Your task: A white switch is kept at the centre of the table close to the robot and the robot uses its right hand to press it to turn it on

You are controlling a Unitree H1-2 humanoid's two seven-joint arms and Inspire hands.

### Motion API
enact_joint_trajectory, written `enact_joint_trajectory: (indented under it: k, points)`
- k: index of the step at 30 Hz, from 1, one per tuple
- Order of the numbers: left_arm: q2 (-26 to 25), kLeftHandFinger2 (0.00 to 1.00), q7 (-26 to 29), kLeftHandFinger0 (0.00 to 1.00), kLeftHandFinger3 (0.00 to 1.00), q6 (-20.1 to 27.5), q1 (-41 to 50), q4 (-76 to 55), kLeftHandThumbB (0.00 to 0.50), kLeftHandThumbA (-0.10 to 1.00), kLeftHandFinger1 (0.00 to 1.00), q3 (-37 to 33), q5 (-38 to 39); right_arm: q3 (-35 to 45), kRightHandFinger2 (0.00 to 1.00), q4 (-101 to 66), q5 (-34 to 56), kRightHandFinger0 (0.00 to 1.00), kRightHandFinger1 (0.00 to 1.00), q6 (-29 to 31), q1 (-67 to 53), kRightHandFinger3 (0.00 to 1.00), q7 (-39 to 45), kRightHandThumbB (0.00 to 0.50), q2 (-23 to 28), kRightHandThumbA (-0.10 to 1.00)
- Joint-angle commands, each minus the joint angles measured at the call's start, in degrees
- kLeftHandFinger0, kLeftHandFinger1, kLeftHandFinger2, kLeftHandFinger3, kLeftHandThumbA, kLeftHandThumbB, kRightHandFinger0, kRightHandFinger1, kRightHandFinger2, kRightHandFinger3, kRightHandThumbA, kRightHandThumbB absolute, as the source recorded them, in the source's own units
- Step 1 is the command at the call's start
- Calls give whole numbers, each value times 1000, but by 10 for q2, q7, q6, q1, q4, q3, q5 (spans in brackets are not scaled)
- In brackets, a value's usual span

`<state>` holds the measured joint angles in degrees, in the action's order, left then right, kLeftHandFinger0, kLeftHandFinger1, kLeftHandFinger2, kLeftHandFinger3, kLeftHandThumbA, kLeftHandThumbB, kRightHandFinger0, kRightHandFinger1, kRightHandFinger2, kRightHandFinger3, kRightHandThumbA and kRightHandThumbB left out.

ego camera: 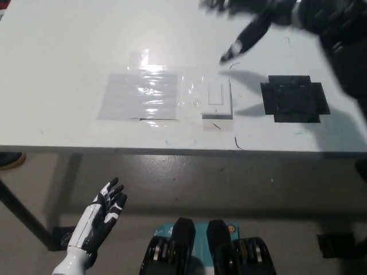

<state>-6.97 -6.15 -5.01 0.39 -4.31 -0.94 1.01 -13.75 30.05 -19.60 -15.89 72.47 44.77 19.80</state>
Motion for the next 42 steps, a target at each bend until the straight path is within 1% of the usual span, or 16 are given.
enact_joint_trajectory:
  k: [1, 4, 7, 10, 13, 15, 17, 18, 19, 20, 23, 25, 29, 32, 38, 42]
  points:
    - [-6, 1000, -7, 1000, 1000, 7, -26, -14, 87, 749, 1000, 4, 9, 74, 1000, -194, 93, 1000, 1000, -104, 25, 1000, 58, 292, 88, 1000]
    - [-7, 1000, -8, 1000, 1000, 5, -37, -14, 79, 755, 1000, 7, 12, 121, 1000, -301, 116, 1000, 1000, -110, -8, 1000, 73, 324, 137, 1000]
    - [-9, 1000, -6, 1000, 1000, 5, -49, -12, 82, 759, 1000, 8, 9, 184, 1000, -381, 199, 1000, 1000, -110, -56, 1000, 74, 253, 179, 1000]
    - [-12, 1000, -5, 1000, 1000, -2, -65, -12, 72, 764, 1000, 12, 8, 239, 1000, -449, 256, 1000, 1000, -110, -109, 1000, 55, 282, 214, 1000]
    - [-15, 1000, -7, 1000, 1000, -2, -90, -4, 56, 772, 1000, 13, 9, 331, 1000, -571, 389, 1000, 1000, -110, -254, 1000, -35, 331, 253, 1000]
    - [-13, 1000, -8, 1000, 1000, -6, -99, -2, 52, 786, 1000, 13, 11, 361, 1000, -629, 435, 1000, 1000, -110, -322, 1000, -73, 301, 255, 1000]
    - [-11, 1000, -9, 1000, 1000, -5, -106, 0, 48, 791, 1000, 13, 13, 407, 1000, -682, 472, 1000, 1000, -110, -403, 1000, -93, 301, 224, 1000]
    - [-8, 1000, -9, 1000, 1000, 0, -108, 3, 46, 795, 1000, 14, 16, 452, 1000, -716, 467, 1000, 1000, -110, -464, 1000, -75, 304, 143, 1000]
    - [-6, 1000, -9, 1000, 1000, 4, -109, 6, 29, 798, 1000, 14, 18, 461, 1000, -728, 463, 1000, 1000, -100, -492, 1000, -75, 307, 110, 1000]
    - [-5, 1000, -9, 1000, 1000, 7, -110, 7, 23, 800, 1000, 14, 19, 458, 1000, -734, 462, 1000, 1000, -87, -511, 1000, -83, 307, 98, 1000]
    - [1, 1000, -5, 1000, 1000, 9, -115, 10, 1, 804, 1000, 16, 21, 413, 1000, -740, 445, 1000, 1000, -28, -607, 1000, -121, 286, -7, 1000]
    - [1, 1000, -5, 1000, 1000, 9, -112, 8, 0, 822, 1000, 19, 23, 394, 1000, -732, 426, 1000, 1000, -16, -630, 1000, -124, 294, -40, 1000]
    - [3, 1000, -7, 1000, 1000, 11, -98, 1, 0, 903, 1000, 20, 28, 334, 1000, -591, 342, 1000, 1000, 61, -684, 1000, -123, 230, -148, 1000]
    - [4, 1000, -8, 1000, 1000, 11, -86, -5, 0, 908, 1000, 17, 26, 324, 1000, -520, 306, 1000, 1000, 87, -695, 1000, -139, 216, -186, 1000]
    - [-2, 1000, -13, 1000, 1000, 8, -66, -13, 0, 913, 1000, 12, 27, 297, 1000, -377, 254, 1000, 1000, 157, -715, 1000, -160, 104, -223, 1000]
    - [1, 1000, -12, 1000, 1000, 14, -43, -12, 2, 855, 1000, 3, 17, 297, 1000, -317, 240, 1000, 1000, 185, -732, 1000, -185, 111, -225, 1000]
